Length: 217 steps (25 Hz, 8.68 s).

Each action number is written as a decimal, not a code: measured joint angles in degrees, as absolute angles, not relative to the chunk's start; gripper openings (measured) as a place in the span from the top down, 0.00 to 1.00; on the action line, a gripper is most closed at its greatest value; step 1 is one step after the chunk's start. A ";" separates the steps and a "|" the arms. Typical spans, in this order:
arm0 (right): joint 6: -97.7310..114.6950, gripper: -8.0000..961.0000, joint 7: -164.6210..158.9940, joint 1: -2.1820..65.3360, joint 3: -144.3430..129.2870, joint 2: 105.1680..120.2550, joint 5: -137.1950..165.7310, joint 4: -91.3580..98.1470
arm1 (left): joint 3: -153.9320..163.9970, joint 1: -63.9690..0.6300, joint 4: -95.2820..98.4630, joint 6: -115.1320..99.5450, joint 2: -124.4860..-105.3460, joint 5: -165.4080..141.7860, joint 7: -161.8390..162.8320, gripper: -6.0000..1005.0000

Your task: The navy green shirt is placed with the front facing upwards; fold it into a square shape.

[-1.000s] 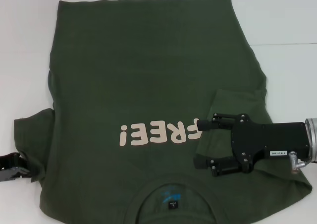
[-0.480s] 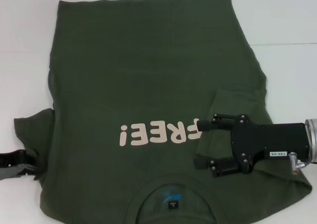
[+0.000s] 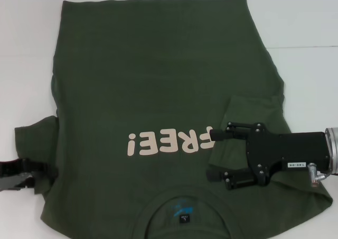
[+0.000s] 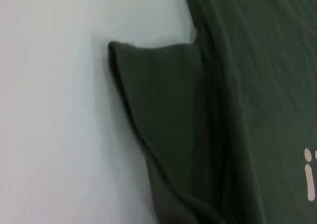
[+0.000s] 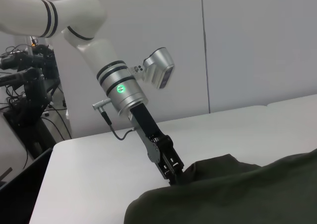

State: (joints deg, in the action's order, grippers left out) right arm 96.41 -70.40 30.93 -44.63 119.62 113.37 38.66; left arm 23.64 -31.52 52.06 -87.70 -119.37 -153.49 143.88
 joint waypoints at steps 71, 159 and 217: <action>95.77 0.03 -70.58 31.73 -44.85 119.97 110.90 36.36 | 21.47 -27.76 62.88 -81.55 -118.49 -157.52 143.82 0.96; 97.57 0.04 -138.49 30.33 -44.52 116.75 122.10 63.15 | 27.25 -32.46 44.07 -90.79 -120.82 -116.07 110.50 0.09; 100.49 0.13 -153.18 36.85 -43.39 112.71 157.54 57.52 | 30.14 -35.51 43.64 -102.65 -122.23 -121.11 87.51 0.09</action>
State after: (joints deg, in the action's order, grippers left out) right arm 100.49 -153.18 36.85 -43.39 112.71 157.54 57.52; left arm 30.14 -35.51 43.64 -102.65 -122.23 -121.11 87.51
